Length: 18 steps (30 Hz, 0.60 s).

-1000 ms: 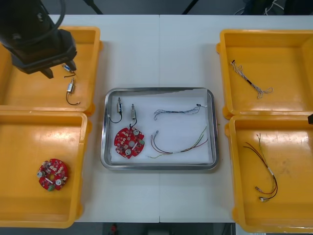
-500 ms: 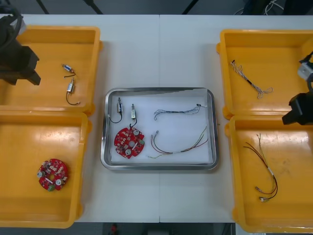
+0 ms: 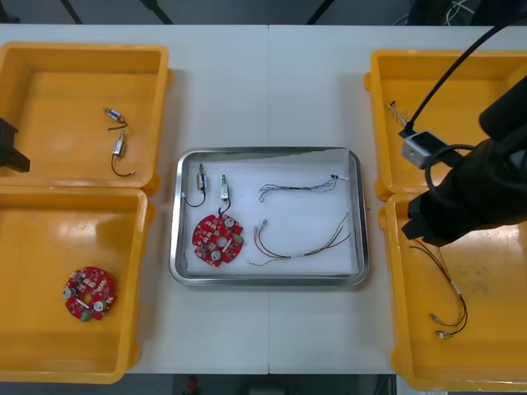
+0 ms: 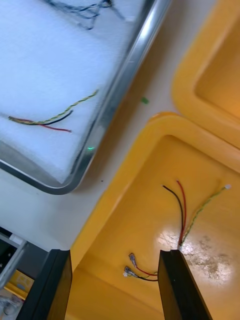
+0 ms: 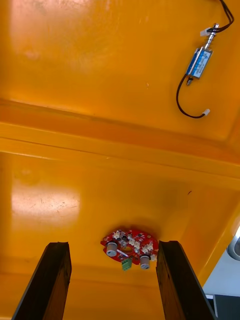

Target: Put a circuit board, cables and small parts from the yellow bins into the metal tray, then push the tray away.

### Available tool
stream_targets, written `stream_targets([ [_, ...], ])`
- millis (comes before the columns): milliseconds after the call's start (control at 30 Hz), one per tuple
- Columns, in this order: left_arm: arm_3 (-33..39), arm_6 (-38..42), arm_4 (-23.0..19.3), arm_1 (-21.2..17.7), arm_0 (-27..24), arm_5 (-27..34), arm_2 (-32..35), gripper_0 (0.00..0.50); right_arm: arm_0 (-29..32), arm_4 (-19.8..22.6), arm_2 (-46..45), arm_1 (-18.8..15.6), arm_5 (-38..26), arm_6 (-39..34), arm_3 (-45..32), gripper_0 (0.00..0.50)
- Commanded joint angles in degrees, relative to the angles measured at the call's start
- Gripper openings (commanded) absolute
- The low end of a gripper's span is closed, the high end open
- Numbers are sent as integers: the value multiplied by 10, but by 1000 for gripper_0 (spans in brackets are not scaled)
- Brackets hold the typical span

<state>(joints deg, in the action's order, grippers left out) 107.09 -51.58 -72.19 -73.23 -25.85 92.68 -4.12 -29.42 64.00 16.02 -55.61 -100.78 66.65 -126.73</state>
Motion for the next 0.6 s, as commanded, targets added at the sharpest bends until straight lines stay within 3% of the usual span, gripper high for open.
stream_targets([
  [33, 36, -73, 6, -38, 65, -26, 46, 500, -73, 6, 78, 5, 6, 47, -19, 500],
  [333, 75, -77, 9, -48, 169, -65, 103, 500, -161, -33, 212, 74, 8, 73, -19, 500],
  [600, 80, -98, 10, -54, 186, -70, 106, 500, -205, -102, 324, 126, 50, 98, -19, 500],
])
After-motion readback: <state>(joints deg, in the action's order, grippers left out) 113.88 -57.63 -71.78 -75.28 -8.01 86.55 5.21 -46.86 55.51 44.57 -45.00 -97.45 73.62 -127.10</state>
